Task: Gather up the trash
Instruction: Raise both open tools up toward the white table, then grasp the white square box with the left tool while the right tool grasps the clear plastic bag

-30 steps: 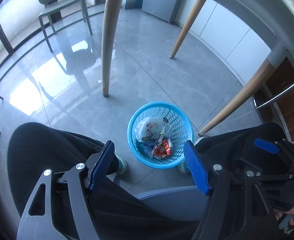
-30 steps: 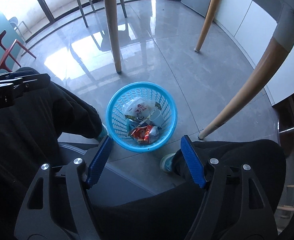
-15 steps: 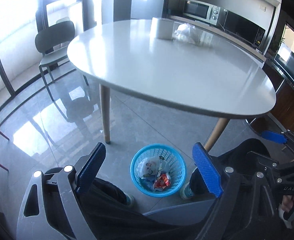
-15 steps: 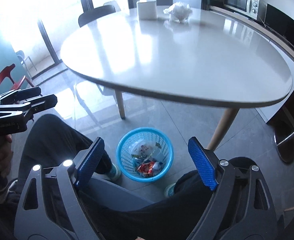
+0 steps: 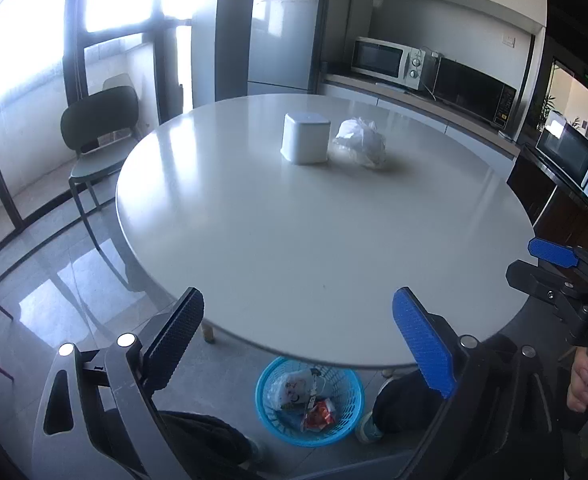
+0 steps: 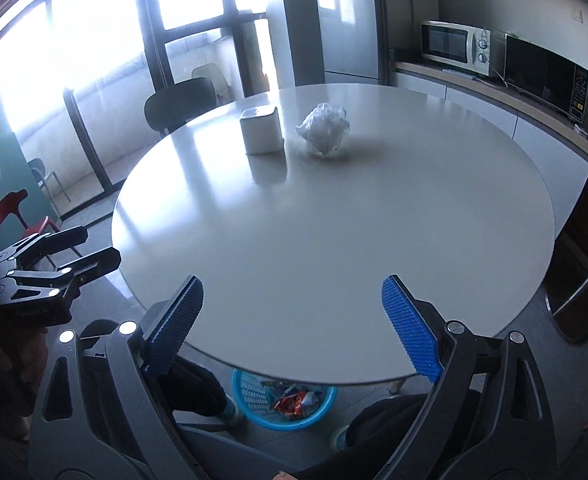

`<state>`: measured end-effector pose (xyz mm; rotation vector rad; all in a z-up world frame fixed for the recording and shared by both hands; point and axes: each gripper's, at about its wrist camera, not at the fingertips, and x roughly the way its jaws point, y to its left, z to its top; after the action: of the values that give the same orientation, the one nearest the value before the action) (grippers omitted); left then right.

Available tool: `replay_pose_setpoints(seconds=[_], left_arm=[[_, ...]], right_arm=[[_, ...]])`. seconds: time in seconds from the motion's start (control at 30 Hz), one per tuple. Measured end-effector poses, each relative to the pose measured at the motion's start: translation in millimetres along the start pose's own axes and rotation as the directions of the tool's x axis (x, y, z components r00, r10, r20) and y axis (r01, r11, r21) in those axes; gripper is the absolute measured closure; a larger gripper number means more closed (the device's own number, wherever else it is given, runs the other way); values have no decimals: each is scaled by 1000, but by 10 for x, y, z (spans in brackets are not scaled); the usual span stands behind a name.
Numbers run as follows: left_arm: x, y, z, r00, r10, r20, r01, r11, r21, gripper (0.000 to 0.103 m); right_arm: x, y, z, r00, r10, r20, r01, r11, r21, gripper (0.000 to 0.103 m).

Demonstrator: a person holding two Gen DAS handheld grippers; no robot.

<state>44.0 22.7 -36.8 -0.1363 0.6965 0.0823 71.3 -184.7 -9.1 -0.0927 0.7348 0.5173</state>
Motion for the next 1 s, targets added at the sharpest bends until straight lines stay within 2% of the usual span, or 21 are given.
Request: replay_pose_setpoints(seconds=[0.13,0.37,0.5,1.0], left_arm=[[109,23,173,999,15,28,-15,1000,3,6],[361,83,519,999,36,39,-36,999,9,6],[500,149,711,999,31,41,-31,1000,-4,6],[956,213,1034,1000,2,-25,-2,1000,5,6]], right_arm=[[169,-111,179,1000,-7,13,7,1000,20,9],[600,-273,502,1000,-12,-6,12,998,55,9],[816,-299,701,999,39,-11,-38,995,91,9],[1635,-396,1430,997,5,-72,1,997,75,9]])
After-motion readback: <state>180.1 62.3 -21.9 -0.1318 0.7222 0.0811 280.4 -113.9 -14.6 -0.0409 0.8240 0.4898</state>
